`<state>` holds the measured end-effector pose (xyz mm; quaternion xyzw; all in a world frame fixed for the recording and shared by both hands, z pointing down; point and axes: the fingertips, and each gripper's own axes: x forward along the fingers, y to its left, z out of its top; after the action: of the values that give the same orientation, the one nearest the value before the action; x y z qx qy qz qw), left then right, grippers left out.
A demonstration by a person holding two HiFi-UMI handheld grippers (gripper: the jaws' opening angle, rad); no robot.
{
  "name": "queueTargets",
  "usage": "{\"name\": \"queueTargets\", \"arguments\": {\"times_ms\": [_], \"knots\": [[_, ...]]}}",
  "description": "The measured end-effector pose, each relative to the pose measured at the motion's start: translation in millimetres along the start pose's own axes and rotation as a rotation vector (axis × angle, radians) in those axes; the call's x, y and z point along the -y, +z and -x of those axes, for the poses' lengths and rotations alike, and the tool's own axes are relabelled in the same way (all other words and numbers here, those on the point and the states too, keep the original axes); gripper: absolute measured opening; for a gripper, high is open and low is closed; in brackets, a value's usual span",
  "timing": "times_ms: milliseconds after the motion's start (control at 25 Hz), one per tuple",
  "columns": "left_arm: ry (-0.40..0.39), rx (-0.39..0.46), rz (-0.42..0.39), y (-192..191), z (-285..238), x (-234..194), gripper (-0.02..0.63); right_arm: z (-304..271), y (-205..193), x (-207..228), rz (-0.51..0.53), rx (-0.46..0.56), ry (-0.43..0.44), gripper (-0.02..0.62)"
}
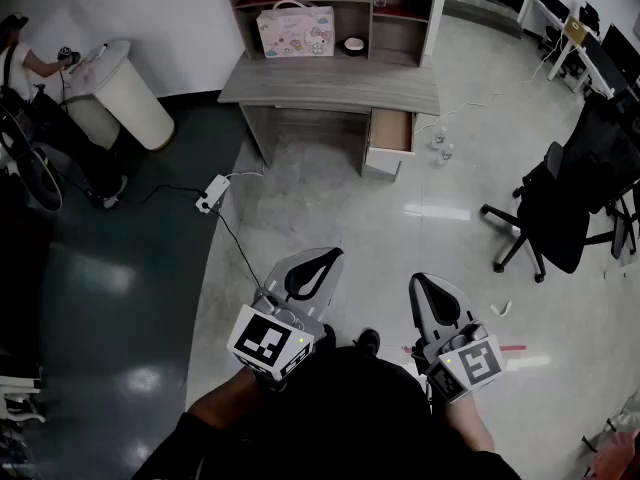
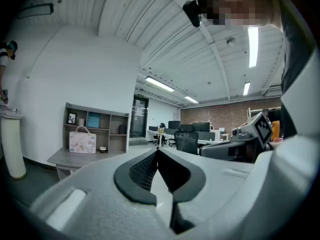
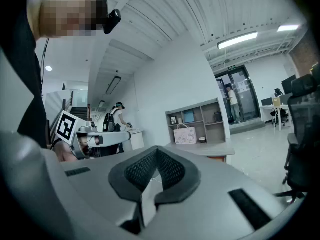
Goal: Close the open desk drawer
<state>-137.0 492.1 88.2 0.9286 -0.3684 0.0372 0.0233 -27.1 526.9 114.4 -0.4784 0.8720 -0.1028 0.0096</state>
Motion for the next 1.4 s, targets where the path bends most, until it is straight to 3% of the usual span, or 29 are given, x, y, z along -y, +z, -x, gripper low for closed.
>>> {"name": "queueTargets", "arguments": {"times_ms": [360, 440, 680, 880, 1080, 1400], "knots": [[0.018, -0.036, 0.039, -6.6, -10.9, 7.3, 0.008, 4.1, -3.4, 13.3, -0.036, -0.011, 0.018, 0.011], [0.014, -0.024, 0.016, -3.9, -17.1, 11.4, 0.008, 7.7, -3.0, 19.7, -0.041, -0.014, 0.021, 0.011], [0.010, -0.013, 0.011, 0.5, -40.1, 31.7, 0.008, 21.2, 10.9, 27.8, 0.056, 0.017, 0.071, 0.012], [0.037, 0.002, 0.014, 2.8, -52.9, 41.9, 0.008, 30.6, 8.0, 45.7, 0.012, 0.026, 0.107, 0.012], [0.065, -0.010, 0.023, 1.6, -64.0, 32.7, 0.008, 24.6, 6.3, 64.2, -0.047, 0.019, 0.106, 0.012], [0.047, -0.008, 0.046, -7.8, -110.7, -9.5, 0.008, -27.0, 4.9, 98.1, -0.056, -0.014, 0.098, 0.012]]}}
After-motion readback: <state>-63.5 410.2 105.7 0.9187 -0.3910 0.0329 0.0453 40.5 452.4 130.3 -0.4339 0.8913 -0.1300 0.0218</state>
